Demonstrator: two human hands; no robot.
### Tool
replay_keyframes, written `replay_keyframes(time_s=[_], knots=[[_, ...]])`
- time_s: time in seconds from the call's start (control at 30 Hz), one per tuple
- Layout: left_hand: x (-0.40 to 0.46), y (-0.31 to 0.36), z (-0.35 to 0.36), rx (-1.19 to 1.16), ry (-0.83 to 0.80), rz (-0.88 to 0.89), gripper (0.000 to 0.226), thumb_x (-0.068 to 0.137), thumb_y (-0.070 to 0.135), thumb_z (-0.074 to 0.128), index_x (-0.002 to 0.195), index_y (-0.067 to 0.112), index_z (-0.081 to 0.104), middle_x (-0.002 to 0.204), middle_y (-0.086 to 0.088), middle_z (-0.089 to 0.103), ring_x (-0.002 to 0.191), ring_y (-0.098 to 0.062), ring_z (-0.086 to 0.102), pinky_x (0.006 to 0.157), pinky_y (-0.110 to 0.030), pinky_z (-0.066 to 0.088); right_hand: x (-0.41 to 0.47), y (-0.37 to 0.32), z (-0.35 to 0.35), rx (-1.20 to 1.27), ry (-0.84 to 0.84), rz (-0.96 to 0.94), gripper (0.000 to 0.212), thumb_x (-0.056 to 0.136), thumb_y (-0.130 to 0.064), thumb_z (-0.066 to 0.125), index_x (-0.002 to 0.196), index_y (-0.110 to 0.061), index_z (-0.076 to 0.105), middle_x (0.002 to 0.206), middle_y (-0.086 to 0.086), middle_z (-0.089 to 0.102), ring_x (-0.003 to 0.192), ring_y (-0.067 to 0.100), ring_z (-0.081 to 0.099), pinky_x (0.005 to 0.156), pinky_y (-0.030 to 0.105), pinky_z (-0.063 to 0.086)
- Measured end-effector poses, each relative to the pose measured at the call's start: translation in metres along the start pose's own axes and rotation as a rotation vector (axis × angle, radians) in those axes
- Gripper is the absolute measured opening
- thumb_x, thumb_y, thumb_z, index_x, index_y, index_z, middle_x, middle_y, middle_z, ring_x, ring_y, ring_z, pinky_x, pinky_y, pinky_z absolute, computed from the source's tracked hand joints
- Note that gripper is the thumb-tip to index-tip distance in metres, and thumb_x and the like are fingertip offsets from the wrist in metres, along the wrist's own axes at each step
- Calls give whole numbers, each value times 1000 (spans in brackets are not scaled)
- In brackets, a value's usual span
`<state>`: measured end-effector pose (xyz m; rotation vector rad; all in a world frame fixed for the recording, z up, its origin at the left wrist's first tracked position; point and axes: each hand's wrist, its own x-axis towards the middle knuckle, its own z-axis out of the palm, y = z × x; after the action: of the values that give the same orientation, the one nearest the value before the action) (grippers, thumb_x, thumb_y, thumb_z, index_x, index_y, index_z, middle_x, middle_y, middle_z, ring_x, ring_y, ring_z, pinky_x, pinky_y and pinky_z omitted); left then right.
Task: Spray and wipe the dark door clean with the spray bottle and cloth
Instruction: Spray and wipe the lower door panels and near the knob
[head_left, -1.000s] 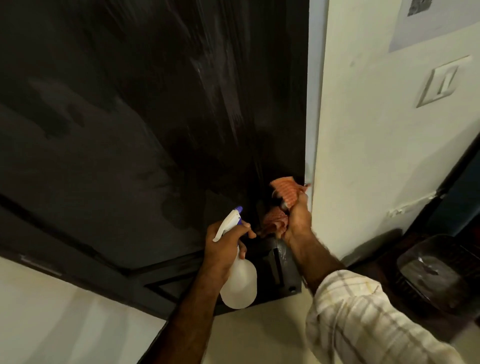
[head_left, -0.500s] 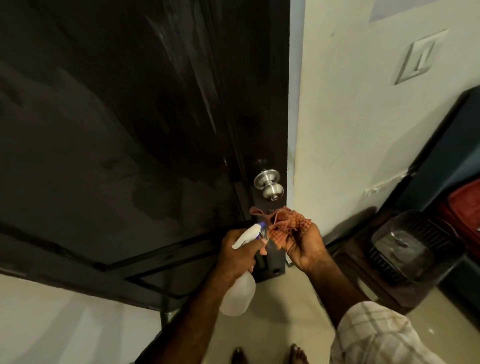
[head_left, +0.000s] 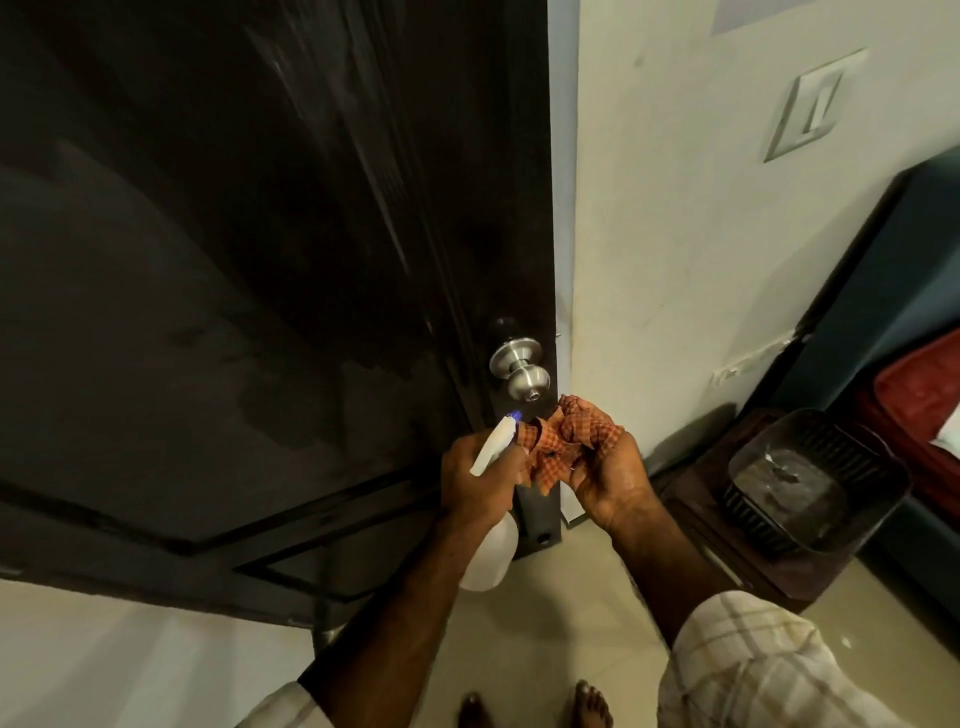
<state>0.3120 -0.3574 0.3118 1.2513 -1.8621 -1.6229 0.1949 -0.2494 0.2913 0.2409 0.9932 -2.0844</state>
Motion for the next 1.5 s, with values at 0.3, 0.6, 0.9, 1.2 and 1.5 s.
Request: replay_keyframes(time_s=[0.3,0.6,0.9,1.2,1.5], knots=[[6,14,-16,-213,61,-137,36,78,15,85,109,13,67,90,-24,74,61,-27,59,41,-24,43,19,-4,36,-796,-77,-712,52,89,-21,75,139,-23,59,137,4,56,118,20,65,93,34,62],[20,13,-31,-241,70,-86,35,94,7,75,125,5,61,69,-4,74,46,-14,54,42,-23,43,49,-7,60,-1082,86,-796,44,92,-54,77,120,-24,61,113,-1,65,91,10,68,79,33,60],[21,20,-39,-290,91,-62,35,92,9,79,110,29,56,81,-13,75,54,-18,57,42,-24,44,46,-2,78,-967,143,-742,38,103,-57,59,118,-21,63,121,7,58,103,19,63,81,31,56],[21,27,-51,-258,113,-4,15,95,3,70,108,-4,69,80,-20,72,42,-14,51,41,-24,42,35,-14,26,-1641,-189,-1210,57,106,-40,59,159,-25,46,155,14,44,126,36,58,96,47,61],[14,30,-56,-254,108,-7,28,93,4,72,117,-7,65,80,-16,73,44,-15,51,42,-24,42,55,5,58,-816,113,-586,39,102,-58,63,116,-22,62,104,1,73,94,20,73,82,41,64]])
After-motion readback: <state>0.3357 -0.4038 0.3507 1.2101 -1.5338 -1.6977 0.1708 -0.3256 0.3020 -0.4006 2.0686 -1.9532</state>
